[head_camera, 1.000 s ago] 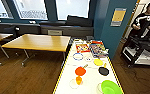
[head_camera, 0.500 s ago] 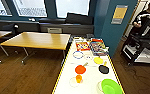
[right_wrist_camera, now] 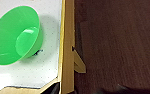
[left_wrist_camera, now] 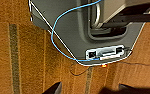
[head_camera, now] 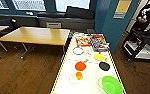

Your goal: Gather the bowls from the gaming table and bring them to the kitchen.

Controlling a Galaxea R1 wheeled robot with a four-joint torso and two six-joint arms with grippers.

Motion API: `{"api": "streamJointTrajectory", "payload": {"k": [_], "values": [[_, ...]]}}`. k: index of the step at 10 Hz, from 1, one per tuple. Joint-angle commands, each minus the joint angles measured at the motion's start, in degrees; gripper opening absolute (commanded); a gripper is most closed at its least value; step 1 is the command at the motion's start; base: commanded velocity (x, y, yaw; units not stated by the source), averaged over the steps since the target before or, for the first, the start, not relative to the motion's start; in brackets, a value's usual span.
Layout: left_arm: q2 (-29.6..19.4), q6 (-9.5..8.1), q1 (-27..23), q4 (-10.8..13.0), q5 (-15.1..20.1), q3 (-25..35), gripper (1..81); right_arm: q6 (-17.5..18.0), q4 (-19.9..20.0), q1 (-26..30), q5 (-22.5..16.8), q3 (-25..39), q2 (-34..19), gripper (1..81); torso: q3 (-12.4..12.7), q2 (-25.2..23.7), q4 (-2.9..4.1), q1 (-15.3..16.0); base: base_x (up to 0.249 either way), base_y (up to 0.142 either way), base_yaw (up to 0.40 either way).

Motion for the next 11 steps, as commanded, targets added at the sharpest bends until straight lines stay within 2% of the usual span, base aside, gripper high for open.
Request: {"api": "streamJointTrajectory", "payload": {"k": [1, 4, 5, 7, 11], "values": [[-0.27, 0.54, 0.45, 0.31, 4.35, -0.05, 81.1, 0.89, 0.48, 9.98, -2.56, -0.72, -0.84, 81.1, 0.00, 0.00, 0.00, 0.00, 0.000, 0.000, 0.000], [0.00, 0.54, 0.37, 0.23, 4.35, -0.84, 81.1, 0.89, 0.66, 12.09, -2.82, -3.18, 4.79, 81.1, -0.02, 0.00, 0.00, 0.00, 0.000, 0.000, 0.000], [0.09, 0.54, 0.37, 0.23, 4.35, -0.84, 81.1, 2.46, 0.92, 12.36, -3.09, -5.02, 6.19, 81.1, -0.05, 0.02, 0.00, 0.00, 0.000, 0.000, 0.000], [0.26, 0.54, 0.28, 0.23, 4.35, -0.84, 81.1, 10.47, 1.63, 13.42, -5.28, -8.19, 8.04, 81.1, -0.05, 0.05, 0.00, 0.00, 0.000, 0.000, 0.000], [0.52, 0.54, -0.33, 0.31, 4.44, -0.84, 81.1, 16.00, 1.98, 14.47, -6.42, -11.88, 11.91, 81.1, -0.05, 0.05, 0.00, 0.00, 0.000, 0.000, 0.000]]}}
